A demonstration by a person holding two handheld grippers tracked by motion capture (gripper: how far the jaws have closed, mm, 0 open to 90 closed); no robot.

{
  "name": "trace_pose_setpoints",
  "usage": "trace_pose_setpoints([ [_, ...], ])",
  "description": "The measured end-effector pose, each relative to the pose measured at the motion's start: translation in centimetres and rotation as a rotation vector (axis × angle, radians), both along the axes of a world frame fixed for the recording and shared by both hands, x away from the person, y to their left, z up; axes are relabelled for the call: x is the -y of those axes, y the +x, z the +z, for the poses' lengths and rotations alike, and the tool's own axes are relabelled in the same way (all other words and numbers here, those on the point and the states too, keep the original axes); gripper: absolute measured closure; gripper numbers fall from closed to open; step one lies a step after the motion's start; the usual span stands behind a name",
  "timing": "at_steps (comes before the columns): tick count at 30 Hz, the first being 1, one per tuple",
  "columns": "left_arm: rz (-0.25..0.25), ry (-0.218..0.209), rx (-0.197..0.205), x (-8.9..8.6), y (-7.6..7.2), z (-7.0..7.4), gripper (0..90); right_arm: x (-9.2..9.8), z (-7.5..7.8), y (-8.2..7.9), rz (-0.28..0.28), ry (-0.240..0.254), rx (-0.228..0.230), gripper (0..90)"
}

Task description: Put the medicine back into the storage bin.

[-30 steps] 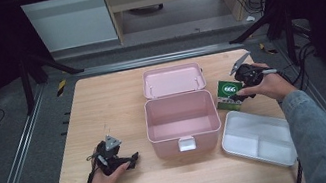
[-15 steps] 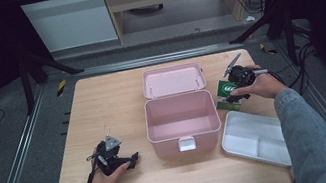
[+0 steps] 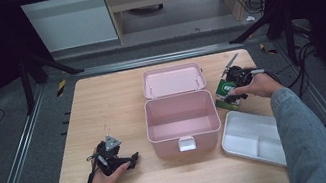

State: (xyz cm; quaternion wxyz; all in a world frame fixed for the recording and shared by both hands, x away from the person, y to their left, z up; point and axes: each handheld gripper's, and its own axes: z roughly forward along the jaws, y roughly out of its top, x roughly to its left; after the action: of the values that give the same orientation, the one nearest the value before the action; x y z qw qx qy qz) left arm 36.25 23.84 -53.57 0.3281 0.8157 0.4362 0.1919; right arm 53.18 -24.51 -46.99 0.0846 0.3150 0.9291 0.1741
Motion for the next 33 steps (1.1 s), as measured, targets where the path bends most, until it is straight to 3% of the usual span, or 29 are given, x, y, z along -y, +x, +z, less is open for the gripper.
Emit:
trace_pose_setpoints([
  [7,0.0,0.0,0.0,0.0,0.0,0.0,1.2,0.1,0.4,-0.1,0.016,0.011,-0.002,15.9],
  [10,0.0,0.0,0.0,0.0,0.0,0.0,1.1,0.2,0.6,-0.4,0.024,0.013,0.021,16.4],
  [16,0.0,0.001,0.0,0.0,0.0,0.0,1.2,0.8,2.1,-1.3,0.022,0.034,0.041,16.6],
  [23,0.001,-0.001,0.0,0.0,0.0,0.0,1.2,2.1,4.8,-3.0,0.009,0.044,0.089,16.7],
  [33,0.002,-0.001,0.001,0.0,0.0,0.0,1.2,2.7,10.4,-5.7,0.034,0.071,0.177,16.9],
])
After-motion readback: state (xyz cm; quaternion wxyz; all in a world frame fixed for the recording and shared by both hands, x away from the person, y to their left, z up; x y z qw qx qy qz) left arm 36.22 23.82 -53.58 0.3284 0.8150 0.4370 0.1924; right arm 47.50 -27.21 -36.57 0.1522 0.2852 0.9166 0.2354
